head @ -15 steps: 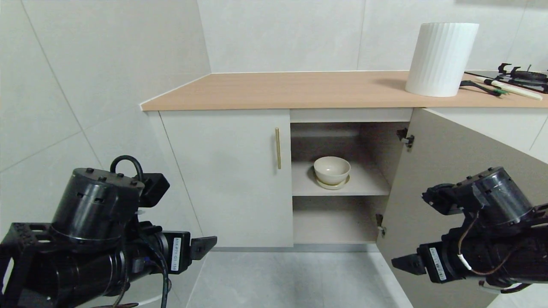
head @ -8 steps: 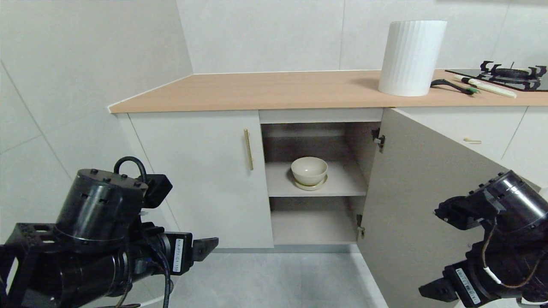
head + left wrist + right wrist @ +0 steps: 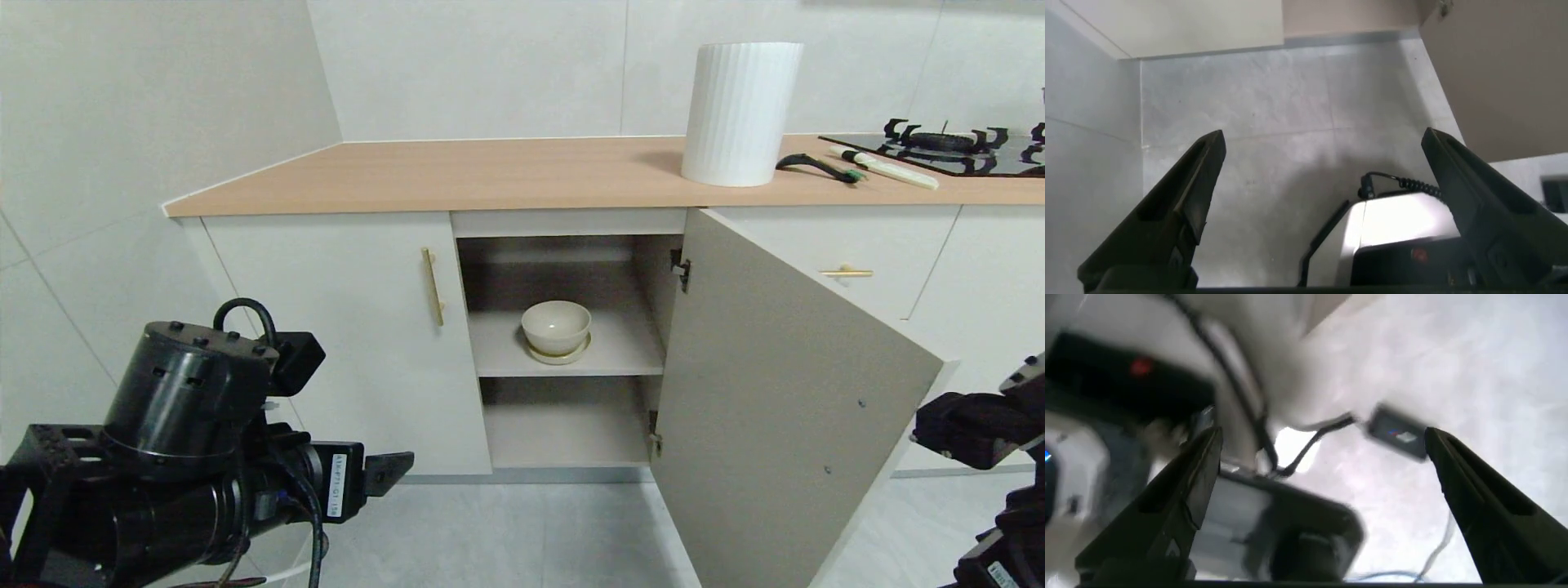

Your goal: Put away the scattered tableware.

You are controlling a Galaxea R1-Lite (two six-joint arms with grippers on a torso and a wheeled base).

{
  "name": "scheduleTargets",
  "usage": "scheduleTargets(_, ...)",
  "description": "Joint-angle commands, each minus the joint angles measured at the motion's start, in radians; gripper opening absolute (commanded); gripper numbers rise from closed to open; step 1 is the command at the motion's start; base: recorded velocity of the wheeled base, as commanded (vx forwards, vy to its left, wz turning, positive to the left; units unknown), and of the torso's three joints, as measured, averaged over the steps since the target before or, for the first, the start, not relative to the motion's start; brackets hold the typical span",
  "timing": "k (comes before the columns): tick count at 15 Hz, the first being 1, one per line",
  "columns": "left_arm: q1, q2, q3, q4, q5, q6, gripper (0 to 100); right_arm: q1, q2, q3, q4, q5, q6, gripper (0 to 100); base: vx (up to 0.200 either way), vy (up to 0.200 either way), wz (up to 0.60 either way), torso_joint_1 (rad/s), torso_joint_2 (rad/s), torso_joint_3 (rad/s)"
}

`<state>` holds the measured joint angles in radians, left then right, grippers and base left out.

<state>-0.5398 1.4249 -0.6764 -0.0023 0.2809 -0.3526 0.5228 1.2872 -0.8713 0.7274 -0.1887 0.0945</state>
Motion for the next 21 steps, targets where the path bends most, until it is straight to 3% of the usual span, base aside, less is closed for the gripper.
scheduleTargets(1,-0.002,0.000,0.000,-0.001,0.000,0.000,100,-0.066,-0.039,-0.022,0.003,-0.064,0.001,100,0.000,0.000,0.00,0.000,0.00,0.000)
scheduleTargets(7,-0.002,0.003,0.000,-0.001,0.000,0.000,100,-0.352,0.034,-0.114,-0.016,-0.092,0.001,100,0.000,0.000,0.00,0.000,0.00,0.000)
scheduleTargets(9,-0.002,0.003,0.000,-0.001,0.000,0.000,100,-0.431,0.080,-0.117,-0.111,-0.083,0.004,100,0.000,0.000,0.00,0.000,0.00,0.000)
scheduleTargets(12,-0.002,0.003,0.000,-0.001,0.000,0.000,100,-0.475,0.181,-0.107,-0.252,-0.081,0.031,100,0.000,0.000,0.00,0.000,0.00,0.000)
scheduleTargets(16,-0.002,0.003,0.000,-0.001,0.000,0.000,100,-0.469,0.228,-0.104,-0.378,-0.081,0.116,100,0.000,0.000,0.00,0.000,0.00,0.000)
scheduleTargets(21,-0.002,0.000,0.000,-0.001,0.000,0.000,100,-0.365,0.239,-0.103,-0.393,-0.044,0.202,100,0.000,0.000,0.00,0.000,0.00,0.000)
